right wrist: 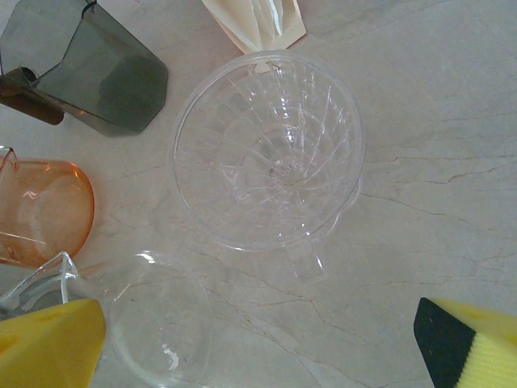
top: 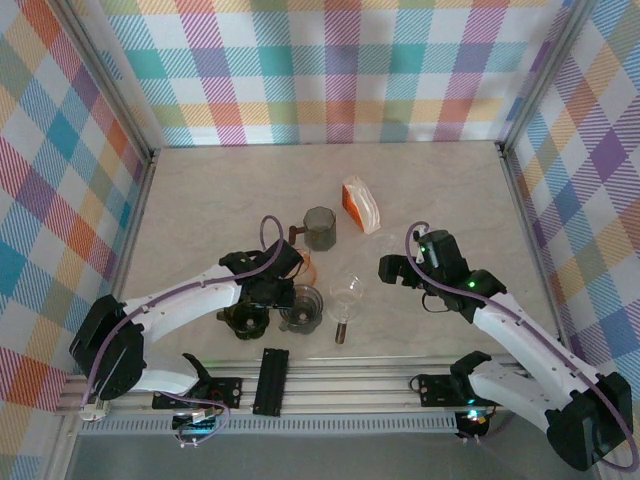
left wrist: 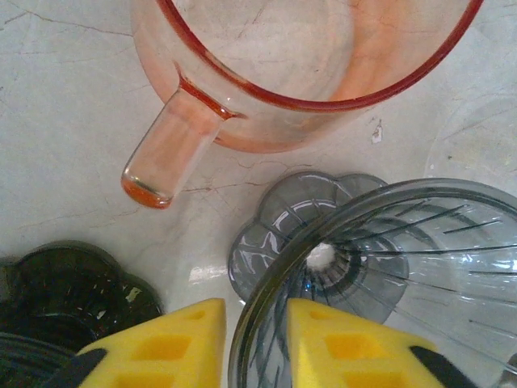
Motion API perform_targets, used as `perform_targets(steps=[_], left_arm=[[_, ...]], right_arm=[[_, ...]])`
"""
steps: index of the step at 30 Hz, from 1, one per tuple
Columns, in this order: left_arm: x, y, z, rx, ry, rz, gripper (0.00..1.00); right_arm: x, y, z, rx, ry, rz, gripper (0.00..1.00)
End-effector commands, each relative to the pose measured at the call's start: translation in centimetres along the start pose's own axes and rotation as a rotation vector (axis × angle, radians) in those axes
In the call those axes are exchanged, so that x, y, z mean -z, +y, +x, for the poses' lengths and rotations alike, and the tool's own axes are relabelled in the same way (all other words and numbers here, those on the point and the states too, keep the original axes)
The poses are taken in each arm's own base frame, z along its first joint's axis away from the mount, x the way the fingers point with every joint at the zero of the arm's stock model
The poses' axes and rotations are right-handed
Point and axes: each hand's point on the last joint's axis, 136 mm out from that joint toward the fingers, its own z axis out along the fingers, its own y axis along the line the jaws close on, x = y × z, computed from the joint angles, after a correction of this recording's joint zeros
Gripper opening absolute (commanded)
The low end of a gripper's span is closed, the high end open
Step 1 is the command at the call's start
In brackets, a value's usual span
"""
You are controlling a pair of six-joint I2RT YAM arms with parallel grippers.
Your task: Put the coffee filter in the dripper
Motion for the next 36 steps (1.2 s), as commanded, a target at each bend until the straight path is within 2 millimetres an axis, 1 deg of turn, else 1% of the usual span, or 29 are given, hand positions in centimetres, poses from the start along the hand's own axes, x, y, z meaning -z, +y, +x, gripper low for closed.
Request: perform_targets(steps=[1, 7, 10, 14, 18, 21, 24, 28, 32, 36], left_arm=[[-0.1, -0.3, 0.2, -0.034, 0.011, -0.003, 0.17], [0.7, -1.2, -0.3, -0.036, -0.014, 0.045, 0.0], [1.4, -1.6, -0.6, -0.036, -0.029, 0.071, 0.0], [3.5, -2.3, -1.4, -0.034, -0.077, 0.121, 0.0], [6.2, -3.0, -2.0, -0.031, -0.12, 0.182, 0.0], [8.5, -3.3, -2.3, -0.025, -0.16, 0.221, 0.0], [10.6, -3.5, -2.7, -0.012, -0.205, 0.268, 0.0], [12.8, -3.9, -3.0, -0.01, -0.244, 0.313, 0.0], [13.4, -3.9, -3.3, -0.009, -0.259, 0.315, 0.0], [13.8, -4.0, -3.4, -0.006, -0.271, 0.327, 0.0]], right_arm=[[-0.1, -0.1, 0.9, -0.004, 0.026, 0.001, 0.99], [-0.2, -0.5, 1.4, -0.01, 0.039, 0.01, 0.99], [-0.2, -0.5, 1.7, -0.013, 0.049, 0.008, 0.99], [-0.5, -0.6, 2.8, -0.013, 0.081, 0.0, 0.99], [-1.1, -0.4, 4.8, -0.006, 0.148, -0.034, 0.86], [-1.8, -0.4, 6.1, -0.009, 0.178, -0.038, 0.82], [-2.9, -0.5, 6.8, -0.017, 0.196, -0.034, 0.79], [-4.1, 0.4, 7.4, 0.005, 0.227, -0.049, 0.76], [-5.4, 0.8, 7.5, 0.038, 0.219, -0.02, 0.76], [-6.3, 0.1, 7.1, 0.023, 0.185, 0.032, 0.74]])
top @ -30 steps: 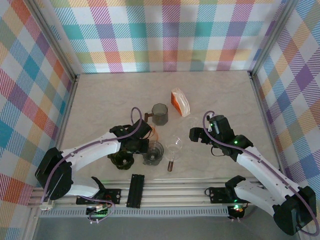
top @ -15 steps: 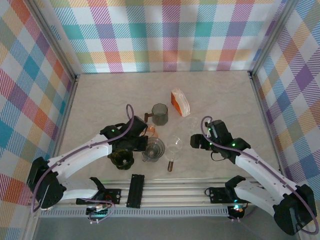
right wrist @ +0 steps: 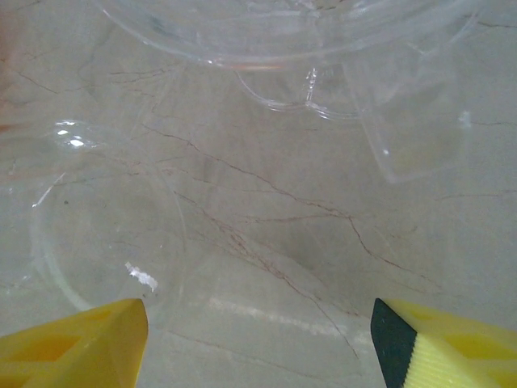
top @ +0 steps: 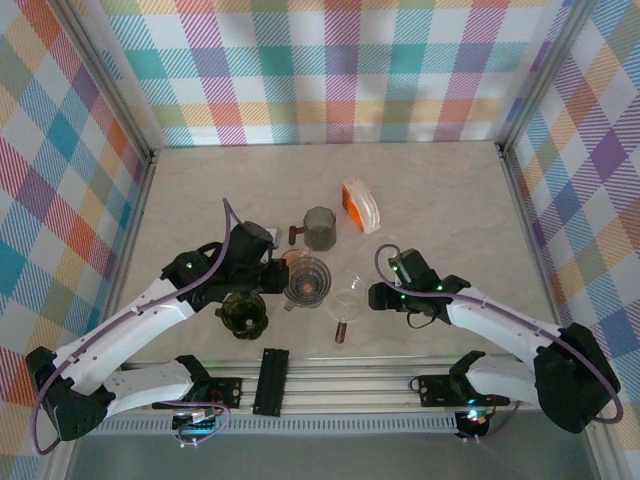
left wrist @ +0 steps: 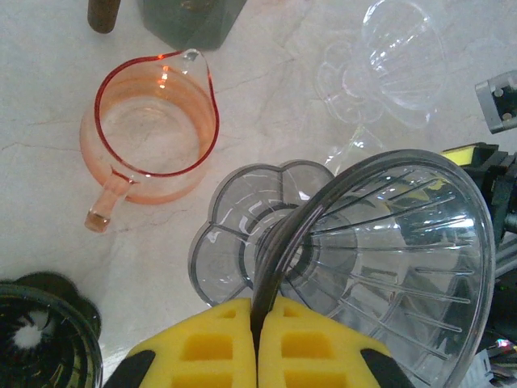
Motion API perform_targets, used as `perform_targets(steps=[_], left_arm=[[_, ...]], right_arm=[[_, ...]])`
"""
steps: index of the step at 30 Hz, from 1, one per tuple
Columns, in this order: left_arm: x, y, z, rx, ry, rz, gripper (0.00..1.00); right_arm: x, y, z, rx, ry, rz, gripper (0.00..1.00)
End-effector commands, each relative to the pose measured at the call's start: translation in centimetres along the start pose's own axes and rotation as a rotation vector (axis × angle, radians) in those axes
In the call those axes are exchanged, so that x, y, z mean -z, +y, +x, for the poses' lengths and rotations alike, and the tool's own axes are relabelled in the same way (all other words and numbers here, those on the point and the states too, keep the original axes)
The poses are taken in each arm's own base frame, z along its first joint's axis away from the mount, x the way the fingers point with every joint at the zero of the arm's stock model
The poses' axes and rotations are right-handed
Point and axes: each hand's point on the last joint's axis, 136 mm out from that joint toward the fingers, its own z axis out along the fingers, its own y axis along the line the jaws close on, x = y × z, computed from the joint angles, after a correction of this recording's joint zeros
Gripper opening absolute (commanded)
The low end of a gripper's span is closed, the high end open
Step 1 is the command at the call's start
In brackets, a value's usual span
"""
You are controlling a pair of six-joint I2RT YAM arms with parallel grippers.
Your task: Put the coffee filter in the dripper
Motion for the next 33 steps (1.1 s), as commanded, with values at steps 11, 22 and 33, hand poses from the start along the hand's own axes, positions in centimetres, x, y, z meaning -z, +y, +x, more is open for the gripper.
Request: perform_targets(steps=[11, 22, 33], left_arm=[[1.6, -2.9, -1.3, -0.005, -0.019, 0.107, 0.0], [0.2, -4.0, -1.1, -0.004, 0.026, 0.149, 0.0], [-1.7, -5.7, -0.8, 0.013, 0.105, 0.204, 0.0]], right_arm=[[-1.4, 0.6, -2.2, 0.017, -0.092, -0.003, 0.75], [-2.2, 4.7, -0.7, 0.119, -0.067, -0.093, 0.75], [1.0, 2.0, -1.2, 0.097, -0.174, 0.065, 0.81]])
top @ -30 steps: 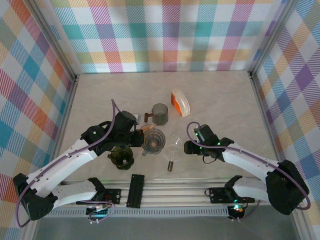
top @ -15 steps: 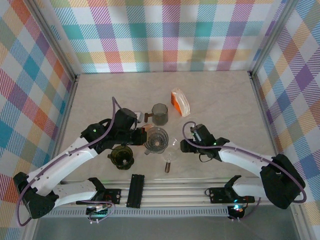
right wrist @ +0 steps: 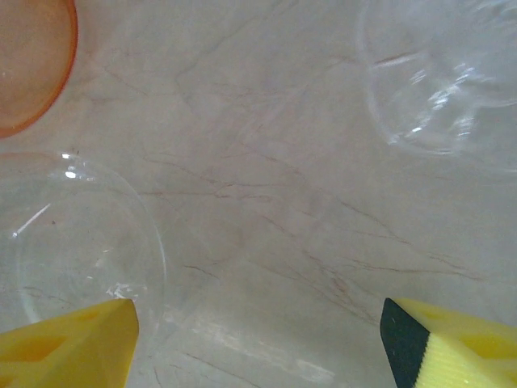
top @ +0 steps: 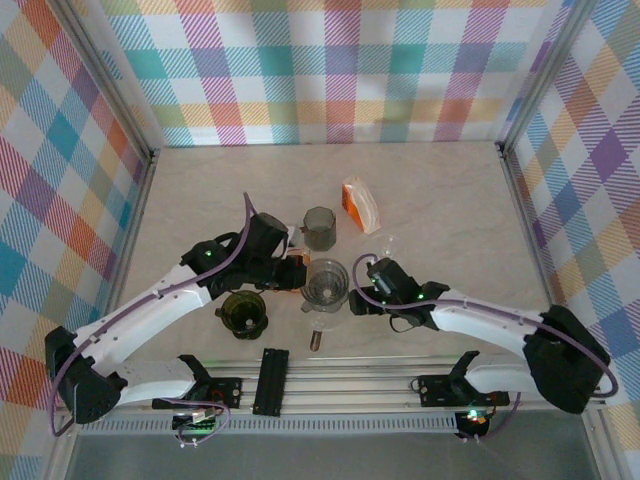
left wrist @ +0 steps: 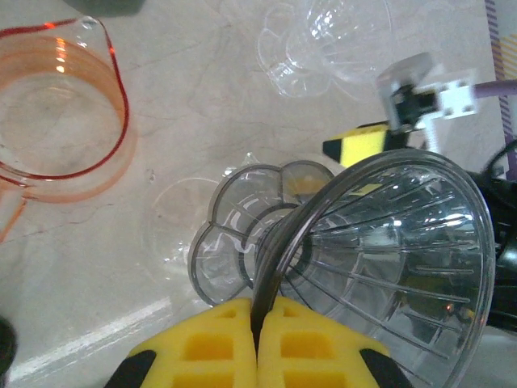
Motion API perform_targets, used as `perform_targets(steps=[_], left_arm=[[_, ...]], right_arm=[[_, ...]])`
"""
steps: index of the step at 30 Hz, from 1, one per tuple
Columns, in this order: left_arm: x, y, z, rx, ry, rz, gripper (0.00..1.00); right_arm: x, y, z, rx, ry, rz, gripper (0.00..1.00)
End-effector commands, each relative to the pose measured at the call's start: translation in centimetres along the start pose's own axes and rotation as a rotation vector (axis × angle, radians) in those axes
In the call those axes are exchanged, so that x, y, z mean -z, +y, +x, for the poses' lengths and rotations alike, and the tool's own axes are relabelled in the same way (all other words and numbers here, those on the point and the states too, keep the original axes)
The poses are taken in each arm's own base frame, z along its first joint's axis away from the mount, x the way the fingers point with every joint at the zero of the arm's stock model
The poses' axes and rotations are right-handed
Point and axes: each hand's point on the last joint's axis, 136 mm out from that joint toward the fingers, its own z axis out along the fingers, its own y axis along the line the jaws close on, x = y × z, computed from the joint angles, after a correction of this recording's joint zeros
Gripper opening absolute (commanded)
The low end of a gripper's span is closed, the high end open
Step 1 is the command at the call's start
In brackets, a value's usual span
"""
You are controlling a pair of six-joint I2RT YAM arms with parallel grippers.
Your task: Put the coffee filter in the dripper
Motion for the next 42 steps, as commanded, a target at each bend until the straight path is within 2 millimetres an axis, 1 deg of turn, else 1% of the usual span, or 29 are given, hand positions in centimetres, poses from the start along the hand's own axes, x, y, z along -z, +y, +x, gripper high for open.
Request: perform_targets(steps=[1, 6, 11, 19, 29, 31, 32, 37, 42], left_arm=[[0.3, -2.3, -0.9, -0.002, -0.004, 0.077, 0.0], [-0.3, -1.3, -0.6, 0.007, 0.044, 0.008, 0.0], [-0.6, -0.1, -0.8, 0.037, 0.053, -0.025, 0.0], [-0.1, 0.8, -0.6, 0.04, 0.058, -0.054, 0.0], [-1.3, 0.9, -0.4, 0.057, 0.088, -0.048, 0.0], [-1.4, 0.8, -0.4, 0.06, 0.086, -0.04, 0.1], [-1.5, 0.7, -0.5, 0.063, 0.089, -0.028, 0.13], [-1.9, 0.4, -0.3, 0.072, 0.1, -0.012, 0.21], [-1.2, 0.6, -0.7, 0.072, 0.076, -0.026, 0.5]], right_arm=[[2.4, -2.7, -0.7, -0.037, -0.077, 0.112, 0.82], [5.0, -4.4, -0.5, -0.051, -0.109, 0.153, 0.84], [6.3, -5.1, 0.0, -0.064, -0.119, 0.163, 0.85], [6.8, -5.4, -0.3, -0.068, -0.131, 0.176, 0.87], [6.9, -5.2, -0.5, -0.071, -0.128, 0.178, 0.89], [6.8, -5.2, -0.4, -0.074, -0.125, 0.178, 0.89], [6.8, -5.3, -0.4, -0.075, -0.124, 0.179, 0.89], [6.7, -5.4, -0.2, -0.082, -0.118, 0.186, 0.9], [6.7, -5.4, -0.3, -0.084, -0.118, 0.185, 0.91]])
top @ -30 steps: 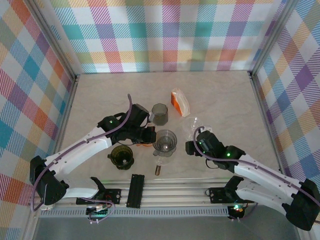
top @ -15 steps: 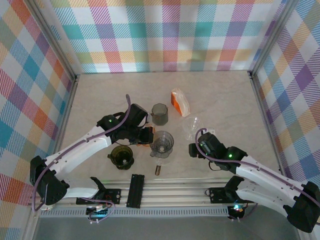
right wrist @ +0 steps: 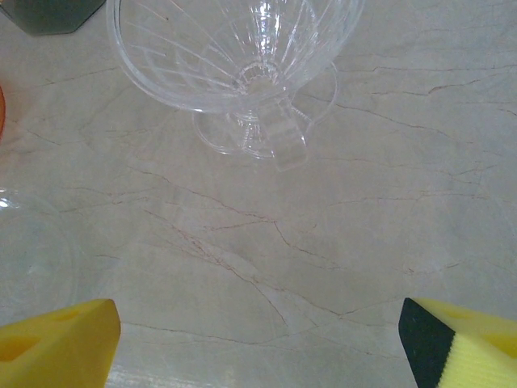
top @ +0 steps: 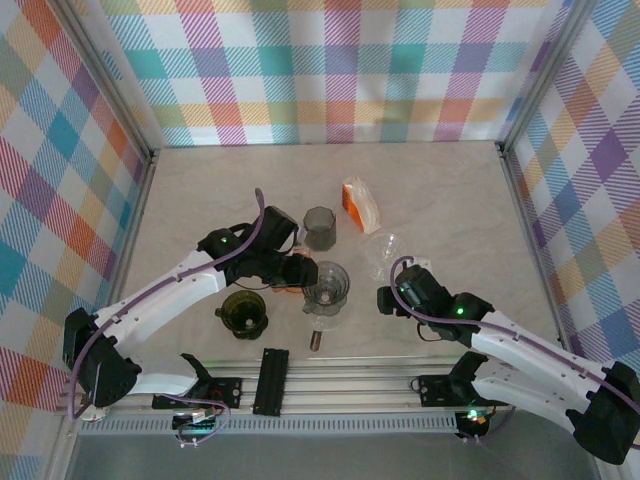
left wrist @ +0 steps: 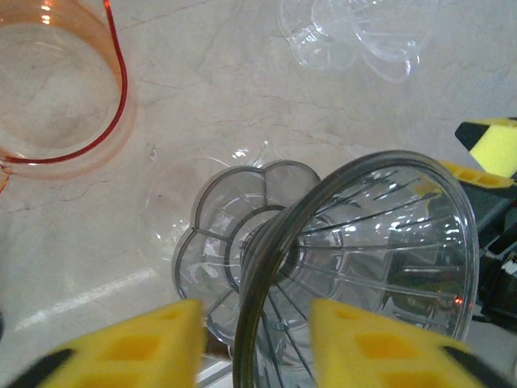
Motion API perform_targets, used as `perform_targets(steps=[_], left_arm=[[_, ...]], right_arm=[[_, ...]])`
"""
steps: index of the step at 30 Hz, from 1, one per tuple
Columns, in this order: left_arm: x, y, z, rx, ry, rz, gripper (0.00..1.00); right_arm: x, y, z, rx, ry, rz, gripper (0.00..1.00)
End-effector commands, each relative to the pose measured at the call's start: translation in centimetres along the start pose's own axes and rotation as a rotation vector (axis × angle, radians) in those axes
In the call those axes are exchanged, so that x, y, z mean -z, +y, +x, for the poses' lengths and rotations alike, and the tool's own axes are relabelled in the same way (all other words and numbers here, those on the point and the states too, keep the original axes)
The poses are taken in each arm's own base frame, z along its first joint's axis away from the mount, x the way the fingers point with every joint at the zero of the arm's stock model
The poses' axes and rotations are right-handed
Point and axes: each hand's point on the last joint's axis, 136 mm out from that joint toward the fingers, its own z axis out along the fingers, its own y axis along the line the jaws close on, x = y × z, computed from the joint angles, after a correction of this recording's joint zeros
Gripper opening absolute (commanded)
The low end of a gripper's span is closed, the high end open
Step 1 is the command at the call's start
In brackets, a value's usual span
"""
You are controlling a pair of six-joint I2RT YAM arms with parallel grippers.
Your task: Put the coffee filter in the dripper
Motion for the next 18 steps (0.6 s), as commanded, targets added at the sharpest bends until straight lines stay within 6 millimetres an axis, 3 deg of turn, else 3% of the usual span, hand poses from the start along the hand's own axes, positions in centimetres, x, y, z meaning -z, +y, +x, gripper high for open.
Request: perform_targets(steps=[1, 4, 9, 14, 18], left_arm=[[1.0, -0.4, -0.7, 0.002, -0.034, 0.014, 0.55], [2.0, -0.9, -1.3, -0.002, -0.071, 0.033, 0.67], [3.9, -1.1, -2.4, -0.018, -0.17, 0.036, 0.75], [6.9, -0.8, -4.3, -0.029, -0.372, 0.047, 0.79], [8.0, -0.3, -4.8, -0.027, -0.501, 0.084, 0.89]], right_arm=[[0.2, -0.4, -0.2, -0.017, 0.0, 0.022, 0.91], [0.3, -0.2, -0.3, -0.019, -0.001, 0.016, 0.92], [0.9, -0.3, -1.4, -0.014, -0.031, 0.031, 0.92], [2.1, 0.5, -5.2, 0.035, -0.115, 0.024, 0.92], [1.6, 1.3, -8.6, 0.095, -0.146, 0.024, 0.91]])
